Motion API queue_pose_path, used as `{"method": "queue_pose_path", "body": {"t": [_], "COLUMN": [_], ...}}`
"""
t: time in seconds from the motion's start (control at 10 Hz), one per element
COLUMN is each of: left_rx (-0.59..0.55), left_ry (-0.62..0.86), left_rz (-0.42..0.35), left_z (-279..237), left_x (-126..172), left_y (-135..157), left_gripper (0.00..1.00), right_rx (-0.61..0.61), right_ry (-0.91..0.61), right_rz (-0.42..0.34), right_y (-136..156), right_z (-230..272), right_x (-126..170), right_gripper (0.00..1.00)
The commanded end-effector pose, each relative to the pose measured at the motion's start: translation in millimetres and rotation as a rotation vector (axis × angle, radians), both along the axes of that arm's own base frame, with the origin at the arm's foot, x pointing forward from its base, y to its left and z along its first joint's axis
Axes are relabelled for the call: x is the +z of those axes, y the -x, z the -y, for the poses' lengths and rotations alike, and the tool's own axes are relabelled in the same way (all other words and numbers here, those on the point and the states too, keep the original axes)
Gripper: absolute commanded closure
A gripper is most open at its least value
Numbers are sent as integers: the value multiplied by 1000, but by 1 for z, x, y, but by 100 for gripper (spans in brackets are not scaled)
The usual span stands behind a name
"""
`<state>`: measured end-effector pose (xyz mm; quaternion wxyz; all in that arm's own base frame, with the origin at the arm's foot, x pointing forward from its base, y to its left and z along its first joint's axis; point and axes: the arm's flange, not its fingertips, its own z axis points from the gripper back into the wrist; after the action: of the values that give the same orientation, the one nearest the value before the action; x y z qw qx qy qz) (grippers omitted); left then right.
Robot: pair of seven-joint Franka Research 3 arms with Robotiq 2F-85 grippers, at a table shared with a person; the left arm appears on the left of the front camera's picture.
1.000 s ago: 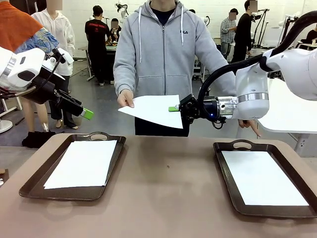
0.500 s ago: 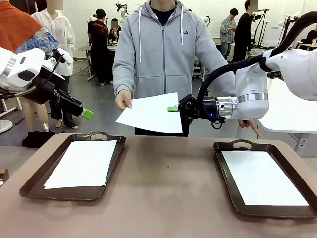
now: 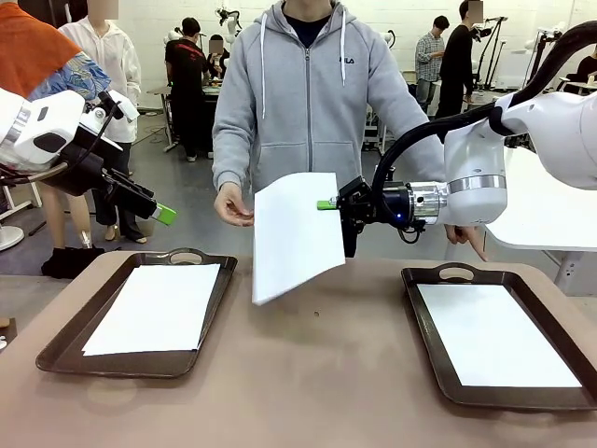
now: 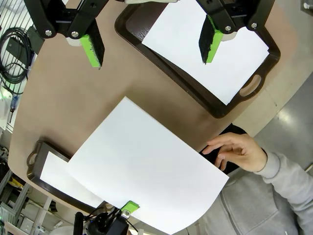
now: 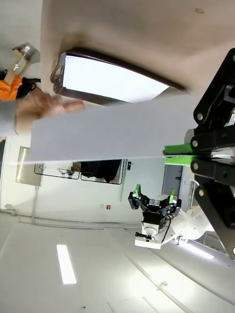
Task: Sort the A4 documents.
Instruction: Receive the A4 Paper, then place the A4 Paper in the designated Handle tray.
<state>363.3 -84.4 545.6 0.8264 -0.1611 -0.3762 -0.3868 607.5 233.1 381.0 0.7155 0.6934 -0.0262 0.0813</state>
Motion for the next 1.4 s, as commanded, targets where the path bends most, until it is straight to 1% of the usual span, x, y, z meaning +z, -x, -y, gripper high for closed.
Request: {"method": "queue_pose_path", "body": {"t": [0.0,0.8,0.9,1.0,1.1,1.3], "left_rx": [-6,-6,-6,-6,-6,-6], "left_ry": [-7,-7,-7,-7,-7,-7], "left_rz": [5,5,5,5,5,5], "left_z": [-1,-1,-1,-1,-1,-1], "left_x": [-1,-1,-1,-1,-1,-1], "left_y": [0,0,0,0,0,0], "left_gripper": [0,0,0,0,0,0], "right_rx": [-9,0,17,30,10,6], "right_ry": [7,0,76,94,136,174], "right_rz": [5,0,-24,-50,-66,-100], "right_y": [-1,0,18,34,48,80], "right_z": [0,0,0,10,21,38], "right_x": [0,0,13,33,49,74], "right_gripper": [100,99,99,99,99,99]}}
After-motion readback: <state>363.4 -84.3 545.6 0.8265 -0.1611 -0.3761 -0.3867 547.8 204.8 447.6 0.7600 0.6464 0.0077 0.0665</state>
